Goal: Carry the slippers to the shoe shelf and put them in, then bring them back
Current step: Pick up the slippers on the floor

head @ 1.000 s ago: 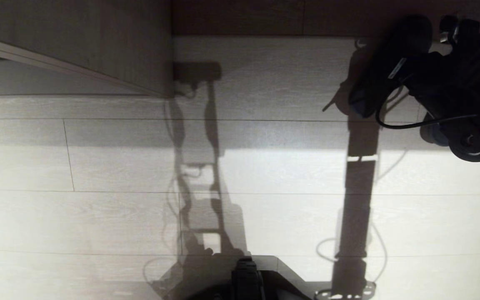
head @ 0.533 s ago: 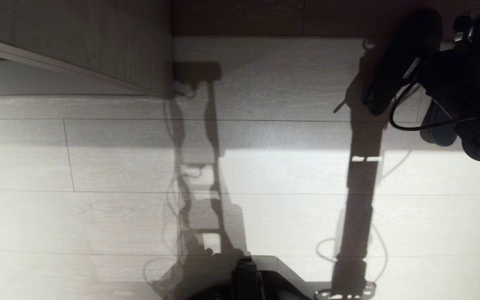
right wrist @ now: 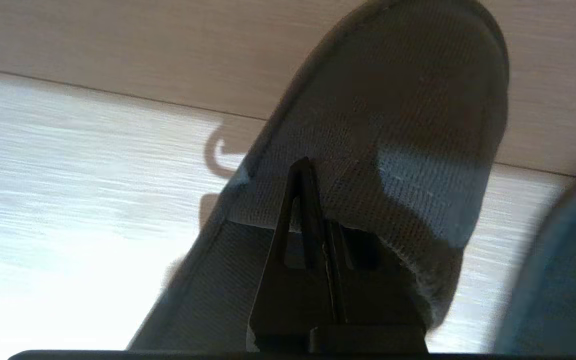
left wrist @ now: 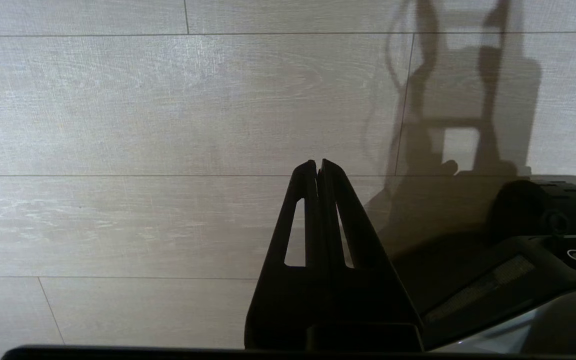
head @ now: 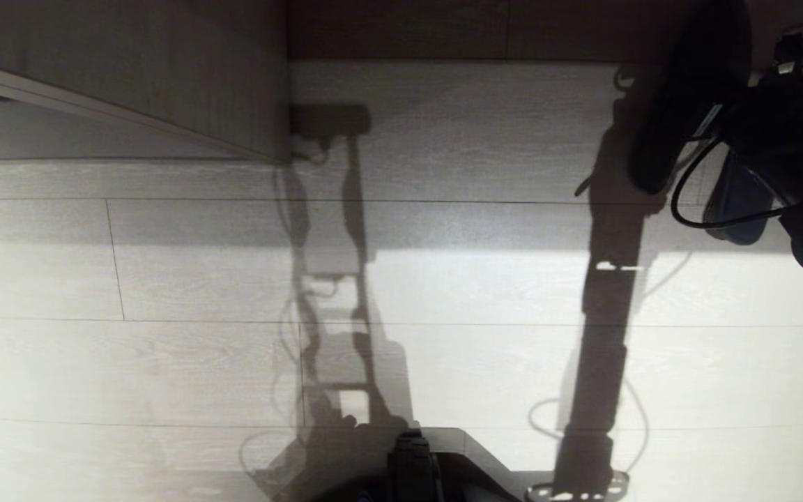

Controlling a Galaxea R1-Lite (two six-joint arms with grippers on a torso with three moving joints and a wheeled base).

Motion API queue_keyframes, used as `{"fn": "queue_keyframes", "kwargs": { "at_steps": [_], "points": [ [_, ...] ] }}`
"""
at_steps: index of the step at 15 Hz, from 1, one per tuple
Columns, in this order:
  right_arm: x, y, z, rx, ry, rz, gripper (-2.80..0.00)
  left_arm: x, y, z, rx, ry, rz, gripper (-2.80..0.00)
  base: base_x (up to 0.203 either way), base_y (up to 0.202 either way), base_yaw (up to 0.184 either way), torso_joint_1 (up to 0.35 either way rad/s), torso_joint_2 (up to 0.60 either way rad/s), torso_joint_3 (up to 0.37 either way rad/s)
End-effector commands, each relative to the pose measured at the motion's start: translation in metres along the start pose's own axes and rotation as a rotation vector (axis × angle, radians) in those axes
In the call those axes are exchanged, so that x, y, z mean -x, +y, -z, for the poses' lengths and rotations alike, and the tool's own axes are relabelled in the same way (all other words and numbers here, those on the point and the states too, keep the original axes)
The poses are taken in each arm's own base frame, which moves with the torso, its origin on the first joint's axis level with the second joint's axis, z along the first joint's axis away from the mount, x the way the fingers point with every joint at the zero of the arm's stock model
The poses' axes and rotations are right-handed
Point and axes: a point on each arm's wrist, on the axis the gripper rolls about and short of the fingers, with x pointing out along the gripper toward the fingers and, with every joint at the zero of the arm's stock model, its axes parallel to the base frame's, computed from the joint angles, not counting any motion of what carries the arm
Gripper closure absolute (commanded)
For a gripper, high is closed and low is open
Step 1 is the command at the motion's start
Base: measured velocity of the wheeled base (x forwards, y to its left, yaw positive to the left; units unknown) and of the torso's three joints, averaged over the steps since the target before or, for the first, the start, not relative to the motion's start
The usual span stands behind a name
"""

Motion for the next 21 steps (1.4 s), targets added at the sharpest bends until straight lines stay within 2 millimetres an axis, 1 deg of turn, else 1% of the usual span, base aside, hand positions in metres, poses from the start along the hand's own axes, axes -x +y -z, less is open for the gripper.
{"fn": "queue_keyframes", "kwargs": {
  "at_steps": [1,3,4,5,8,13,18,21],
  "points": [
    [0.002,-0.01,0.001,0.015,-0.001,0.012,0.0,0.0,0.0,0.0,0.0,-0.001,0.0,0.0,0.0,0.0,0.0,0.0,0.0,0.0],
    [0.004,-0.015,0.001,0.023,0.001,0.012,0.0,0.0,0.0,0.0,0.0,-0.001,0.0,0.0,0.0,0.0,0.0,0.0,0.0,0.0],
    [0.006,-0.023,0.003,0.033,0.008,0.017,0.0,0.0,0.0,0.0,0.0,-0.001,0.0,0.0,0.0,0.0,0.0,0.0,0.0,0.0],
    [0.007,-0.027,0.004,0.038,0.01,0.017,0.0,0.0,0.0,0.0,0.0,-0.001,0.0,0.0,0.0,0.0,0.0,0.0,0.0,0.0],
    [0.009,-0.034,0.007,0.046,0.02,0.004,0.0,0.0,0.0,0.0,0.0,-0.001,0.0,0.0,0.0,0.0,0.0,0.0,0.0,0.0],
    [0.01,-0.042,0.01,0.056,0.025,-0.01,0.0,0.0,0.0,0.0,0.0,-0.001,0.0,0.0,0.0,0.0,0.0,0.0,0.0,0.0],
    [0.011,-0.045,0.014,0.055,0.036,-0.006,0.0,0.0,0.0,0.0,0.0,-0.001,0.0,0.0,0.0,0.0,0.0,0.0,0.0,0.0],
    [0.012,-0.05,0.021,0.055,0.055,0.004,0.0,0.0,0.0,0.0,0.0,-0.001,0.0,0.0,0.0,0.0,0.0,0.0,0.0,0.0]
  ]
}}
